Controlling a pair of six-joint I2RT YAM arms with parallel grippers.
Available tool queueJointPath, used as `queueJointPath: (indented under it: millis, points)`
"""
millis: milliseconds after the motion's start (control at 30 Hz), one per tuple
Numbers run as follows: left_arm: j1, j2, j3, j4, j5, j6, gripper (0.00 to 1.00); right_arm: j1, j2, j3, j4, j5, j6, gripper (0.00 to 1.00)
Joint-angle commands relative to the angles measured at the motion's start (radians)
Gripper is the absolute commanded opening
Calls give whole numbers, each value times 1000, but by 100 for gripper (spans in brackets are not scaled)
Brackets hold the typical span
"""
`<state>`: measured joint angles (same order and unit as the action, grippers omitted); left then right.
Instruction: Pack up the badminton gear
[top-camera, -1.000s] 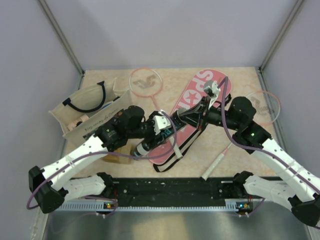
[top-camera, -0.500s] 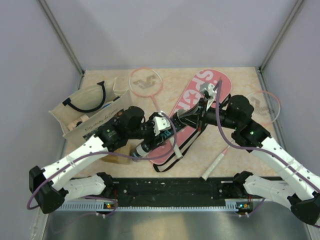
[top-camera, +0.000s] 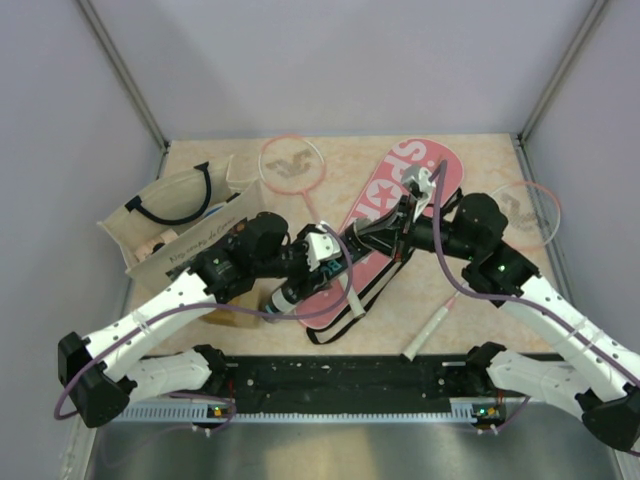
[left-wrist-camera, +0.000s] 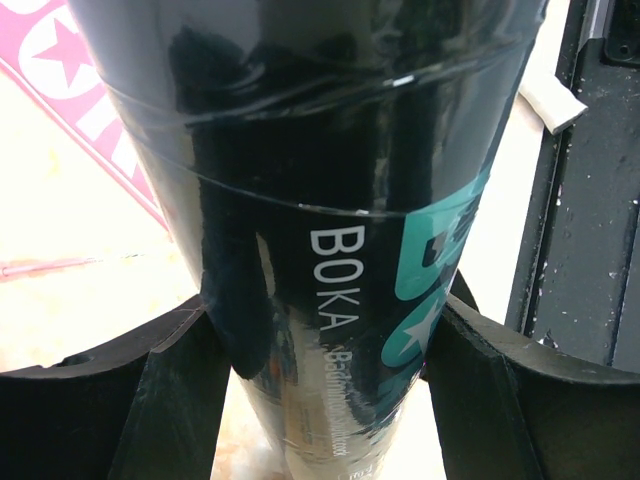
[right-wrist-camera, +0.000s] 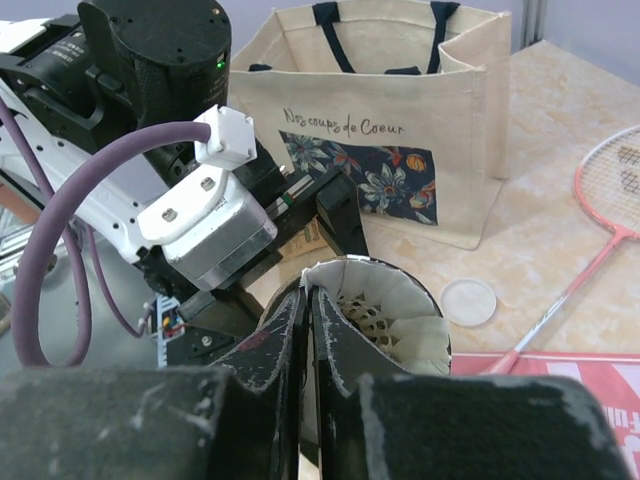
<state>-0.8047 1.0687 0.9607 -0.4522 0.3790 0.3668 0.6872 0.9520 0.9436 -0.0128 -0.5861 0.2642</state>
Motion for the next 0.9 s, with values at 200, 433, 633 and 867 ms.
queueJointPath:
  millis: [200,433,633,867]
  points:
    - [-17,-67,44,383,106,-28,25,38,-41,79,-248,175,92,24]
    - [-17,-70,32,373,98,-31,25,38,-79,103,-283,196,92,26]
    - [-19,-67,36,343,72,-20,25,38,-105,152,-282,177,109,38]
    - [-18,-62,35,328,60,-20,25,38,-133,184,-312,181,93,39]
